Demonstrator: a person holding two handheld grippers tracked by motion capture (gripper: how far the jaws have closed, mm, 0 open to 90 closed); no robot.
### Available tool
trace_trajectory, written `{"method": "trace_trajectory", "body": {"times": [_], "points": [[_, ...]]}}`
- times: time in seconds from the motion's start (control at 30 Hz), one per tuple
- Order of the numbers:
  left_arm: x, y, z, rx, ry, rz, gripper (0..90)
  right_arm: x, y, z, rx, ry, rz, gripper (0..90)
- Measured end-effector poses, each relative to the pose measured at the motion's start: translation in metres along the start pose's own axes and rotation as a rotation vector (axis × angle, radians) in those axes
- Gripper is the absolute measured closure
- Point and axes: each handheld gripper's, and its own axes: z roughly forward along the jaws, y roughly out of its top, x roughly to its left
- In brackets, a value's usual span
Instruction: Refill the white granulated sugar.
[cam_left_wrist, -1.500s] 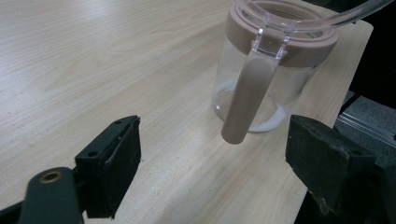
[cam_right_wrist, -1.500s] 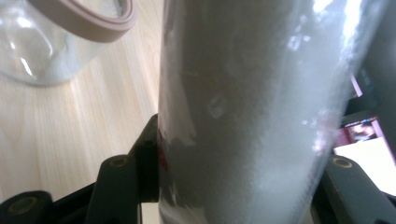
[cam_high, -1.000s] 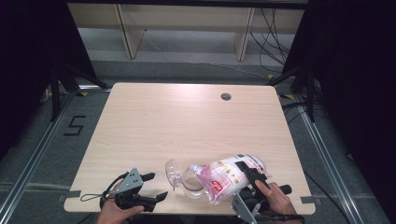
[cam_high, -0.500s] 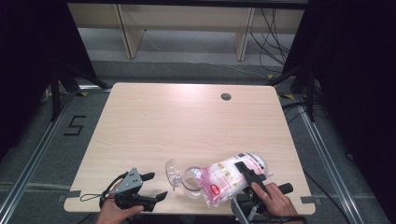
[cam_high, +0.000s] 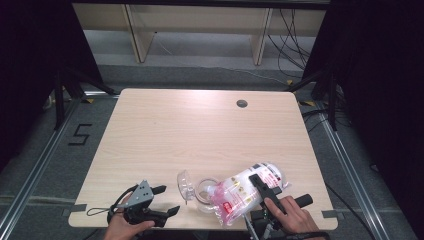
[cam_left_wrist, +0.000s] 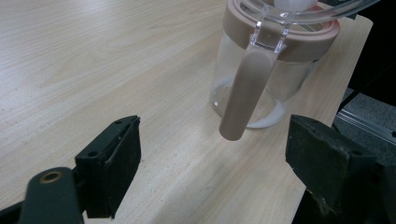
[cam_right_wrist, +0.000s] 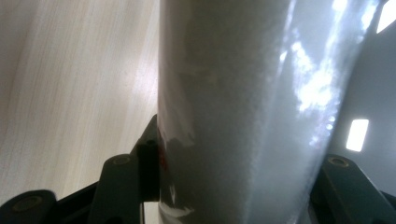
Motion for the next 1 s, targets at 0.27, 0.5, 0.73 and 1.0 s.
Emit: {"method": "trace_trajectory", "body": {"times": [0.27, 0.5, 0.73, 1.0], "points": [[0.002, 0.001, -0.001, 0.011, 0.000, 0.030, 18.1, 0.009, 0.001, -0.002, 0.074, 0.012, 0.108, 48.7], [0.002, 0.000, -0.001, 0.010, 0.001, 0.022, 18.1, -0.002, 0.002, 0.002, -0.001, -0.012, -0.061, 49.0], [0.002, 0.000, -0.001, 0.013, 0.005, 0.034, 18.1, -0.001, 0.000, 0.003, 0.004, -0.020, -0.038, 49.2], [0.002, 0.000, -0.001, 0.014, 0.006, 0.036, 18.2, -0.008, 0.002, 0.004, 0.016, -0.025, -0.105, 49.5]]}}
